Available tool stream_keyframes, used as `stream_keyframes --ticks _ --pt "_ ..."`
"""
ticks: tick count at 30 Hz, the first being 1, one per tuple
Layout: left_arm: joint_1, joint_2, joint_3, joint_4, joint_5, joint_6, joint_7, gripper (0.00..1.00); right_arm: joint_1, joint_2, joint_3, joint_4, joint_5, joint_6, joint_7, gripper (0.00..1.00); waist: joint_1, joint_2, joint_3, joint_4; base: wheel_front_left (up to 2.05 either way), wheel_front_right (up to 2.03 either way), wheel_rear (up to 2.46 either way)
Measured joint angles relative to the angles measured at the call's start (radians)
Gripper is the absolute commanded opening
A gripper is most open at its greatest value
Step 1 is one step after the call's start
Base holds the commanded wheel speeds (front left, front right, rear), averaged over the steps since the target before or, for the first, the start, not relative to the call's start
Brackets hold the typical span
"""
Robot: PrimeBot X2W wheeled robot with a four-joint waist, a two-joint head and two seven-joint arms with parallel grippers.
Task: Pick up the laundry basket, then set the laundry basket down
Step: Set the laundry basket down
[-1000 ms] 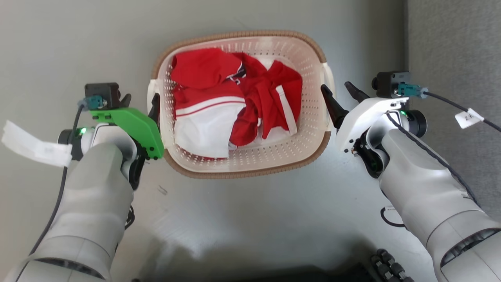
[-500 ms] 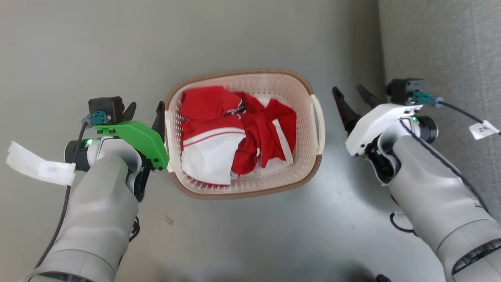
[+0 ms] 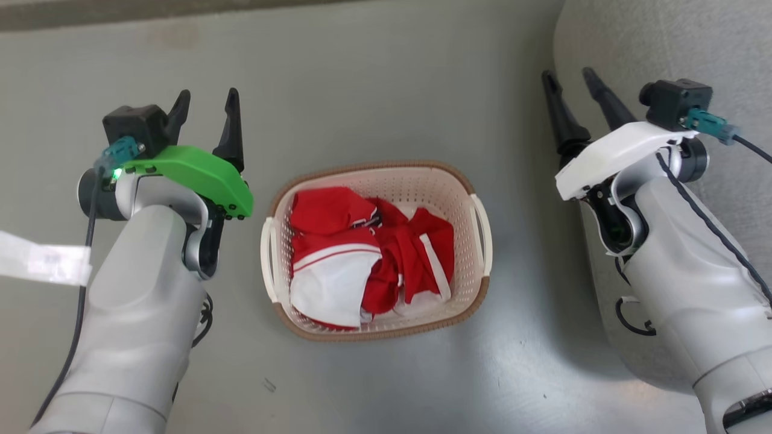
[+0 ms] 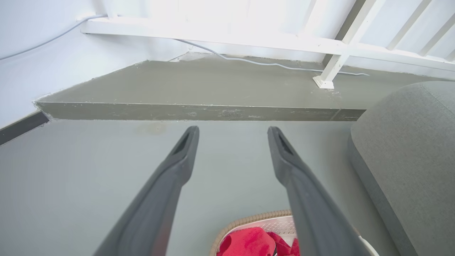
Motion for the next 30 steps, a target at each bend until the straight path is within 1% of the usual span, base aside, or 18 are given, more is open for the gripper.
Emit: stream_keyframes --ticks 7,11,17,21,23,30 --pt "0.071 0.021 0.031 -0.143 0.055 0.036 0.000 1.00 0.060 -0.012 -0.063 -0.133 -0.063 -0.031 -0.004 1.00 0.0000 0.0000 -0.068 0.002 0.00 0.00 0.00" --pt "0.118 0.023 0.051 -0.222 0.077 0.063 0.000 1.00 0.102 -0.021 -0.087 -0.198 -0.108 -0.053 -0.006 1.00 0.0000 0.0000 -0.100 0.002 0.00 0.00 0.00" --pt "0.202 0.023 0.069 -0.324 0.102 0.085 0.000 1.00 0.169 -0.021 -0.116 -0.290 -0.161 -0.078 -0.006 1.00 0.0000 0.0000 -0.143 0.002 0.00 0.00 0.00" --pt "0.265 0.024 0.076 -0.374 0.127 0.097 0.000 1.00 0.220 -0.020 -0.131 -0.329 -0.183 -0.089 -0.006 1.00 0.0000 0.0000 -0.169 0.000 0.00 0.00 0.00" --pt "0.299 0.024 0.075 -0.395 0.136 0.103 0.000 1.00 0.251 -0.019 -0.137 -0.346 -0.190 -0.100 -0.006 1.00 0.0000 0.0000 -0.181 -0.001 0.00 0.00 0.00" --pt "0.407 0.026 0.074 -0.457 0.162 0.120 0.000 1.00 0.358 -0.016 -0.156 -0.385 -0.219 -0.124 -0.006 1.00 0.0000 0.0000 -0.222 -0.004 0.00 0.00 0.00"
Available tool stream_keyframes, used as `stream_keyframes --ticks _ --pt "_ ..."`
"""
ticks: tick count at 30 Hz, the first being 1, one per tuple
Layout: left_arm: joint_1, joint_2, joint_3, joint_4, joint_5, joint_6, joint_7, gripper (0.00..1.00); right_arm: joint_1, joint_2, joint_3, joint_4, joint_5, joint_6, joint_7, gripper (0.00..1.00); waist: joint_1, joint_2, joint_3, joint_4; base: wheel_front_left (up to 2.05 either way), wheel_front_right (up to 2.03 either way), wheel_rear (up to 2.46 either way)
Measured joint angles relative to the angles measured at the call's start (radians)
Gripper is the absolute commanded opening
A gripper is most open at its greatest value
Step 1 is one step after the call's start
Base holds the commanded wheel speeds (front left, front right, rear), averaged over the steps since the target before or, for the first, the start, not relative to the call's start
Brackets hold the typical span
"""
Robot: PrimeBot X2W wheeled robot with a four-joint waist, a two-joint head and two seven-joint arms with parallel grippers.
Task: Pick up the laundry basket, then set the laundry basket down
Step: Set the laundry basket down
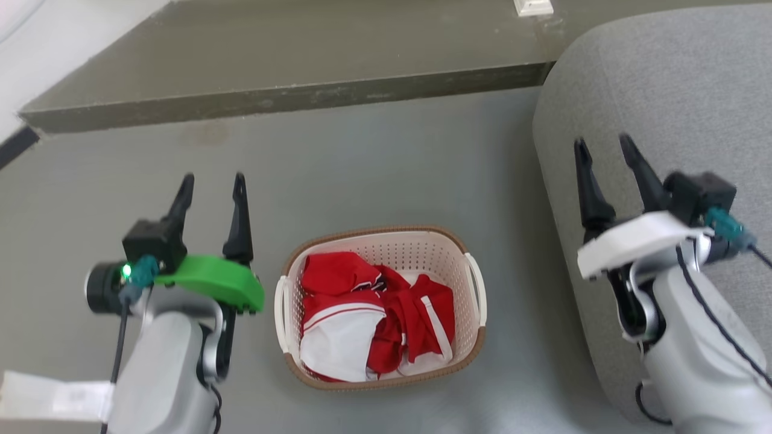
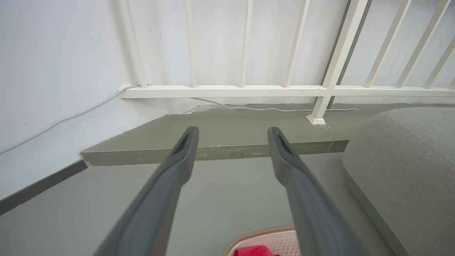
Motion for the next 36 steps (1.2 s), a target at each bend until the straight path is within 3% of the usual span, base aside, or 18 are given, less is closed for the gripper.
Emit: stream_keyframes --ticks 16,36 --pt "0.226 0.000 0.011 -0.062 0.001 0.016 0.000 1.00 0.198 0.011 -0.020 -0.064 -0.028 -0.024 0.000 1.00 0.0000 0.0000 -0.087 -0.002 0.00 0.00 0.00" --pt "0.325 0.000 0.009 -0.130 0.020 0.024 0.000 1.00 0.308 0.019 -0.038 -0.127 -0.060 -0.041 0.000 1.00 0.0000 0.0000 -0.112 -0.005 0.00 0.00 0.00"
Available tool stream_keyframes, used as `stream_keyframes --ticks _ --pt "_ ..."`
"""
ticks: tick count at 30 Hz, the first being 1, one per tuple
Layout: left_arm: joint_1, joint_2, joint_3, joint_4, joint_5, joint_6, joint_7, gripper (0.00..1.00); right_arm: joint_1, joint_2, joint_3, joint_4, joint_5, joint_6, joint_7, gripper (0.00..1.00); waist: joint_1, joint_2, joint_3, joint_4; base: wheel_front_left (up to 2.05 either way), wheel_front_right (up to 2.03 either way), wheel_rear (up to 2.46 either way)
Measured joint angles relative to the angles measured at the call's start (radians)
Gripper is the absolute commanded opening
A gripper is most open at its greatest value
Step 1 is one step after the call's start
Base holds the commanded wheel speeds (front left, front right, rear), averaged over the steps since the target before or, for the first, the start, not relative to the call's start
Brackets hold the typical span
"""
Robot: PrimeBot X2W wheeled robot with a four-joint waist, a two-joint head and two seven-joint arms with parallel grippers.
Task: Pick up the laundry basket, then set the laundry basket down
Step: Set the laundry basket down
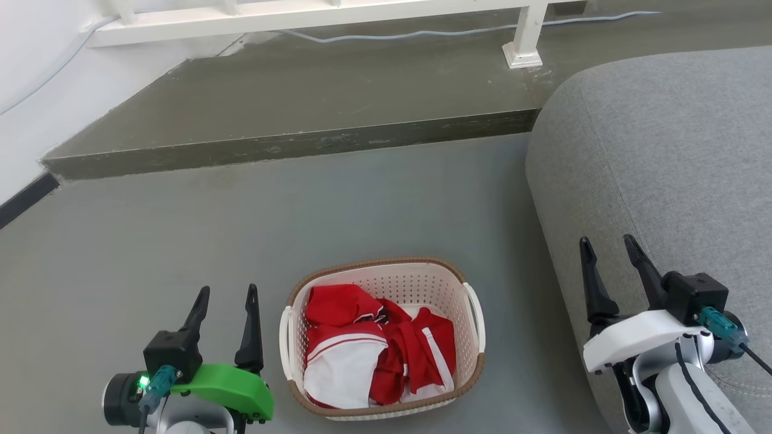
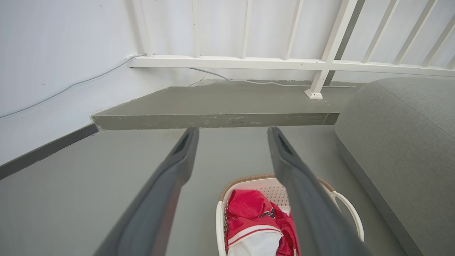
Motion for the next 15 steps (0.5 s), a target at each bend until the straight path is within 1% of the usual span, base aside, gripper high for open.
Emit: stream_keyframes --ticks 15 --pt "0.019 0.001 0.000 -0.030 0.004 0.001 0.000 1.00 0.019 0.003 -0.009 -0.023 -0.008 -0.001 0.000 1.00 0.0000 0.0000 0.000 -0.002 0.00 0.00 0.00"
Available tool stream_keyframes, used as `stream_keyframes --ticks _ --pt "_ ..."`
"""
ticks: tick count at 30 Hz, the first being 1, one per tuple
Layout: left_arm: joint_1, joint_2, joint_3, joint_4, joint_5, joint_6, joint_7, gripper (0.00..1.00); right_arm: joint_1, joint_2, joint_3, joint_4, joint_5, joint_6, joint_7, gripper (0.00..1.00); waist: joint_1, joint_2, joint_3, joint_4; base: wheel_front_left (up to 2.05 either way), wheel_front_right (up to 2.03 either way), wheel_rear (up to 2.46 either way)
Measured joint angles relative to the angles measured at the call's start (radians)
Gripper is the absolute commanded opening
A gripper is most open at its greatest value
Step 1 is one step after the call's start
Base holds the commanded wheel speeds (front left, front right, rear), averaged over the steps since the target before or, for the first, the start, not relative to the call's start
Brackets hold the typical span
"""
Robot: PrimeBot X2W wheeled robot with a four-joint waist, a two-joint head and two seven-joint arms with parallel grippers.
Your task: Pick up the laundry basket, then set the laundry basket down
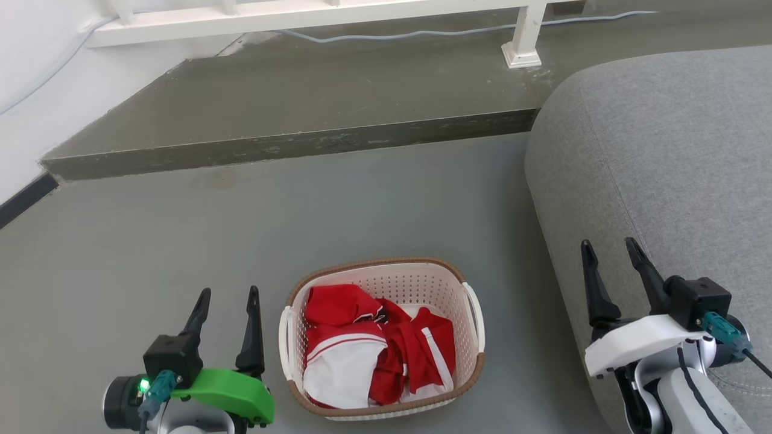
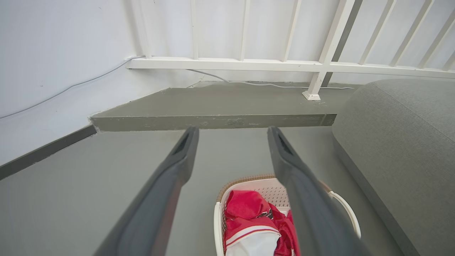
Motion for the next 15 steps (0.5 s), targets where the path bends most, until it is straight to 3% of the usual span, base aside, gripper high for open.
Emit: stream_keyframes --ticks 11,12,15 --pt "0.009 0.001 -0.002 -0.016 0.009 0.008 0.005 1.00 0.017 0.002 -0.009 -0.014 0.000 -0.001 0.000 1.00 0.0000 0.0000 0.005 0.003 0.00 0.00 0.00" --pt "0.009 0.001 -0.002 -0.018 0.009 0.008 0.005 0.00 0.017 0.001 -0.009 -0.015 0.000 -0.001 0.000 0.00 0.0000 0.0000 0.006 0.003 0.00 0.00 0.00" --pt "0.012 -0.007 -0.006 0.013 0.007 0.008 0.005 0.00 0.025 0.012 -0.003 0.014 0.000 0.000 0.000 0.00 0.0000 0.0000 0.006 0.004 0.00 0.00 0.00"
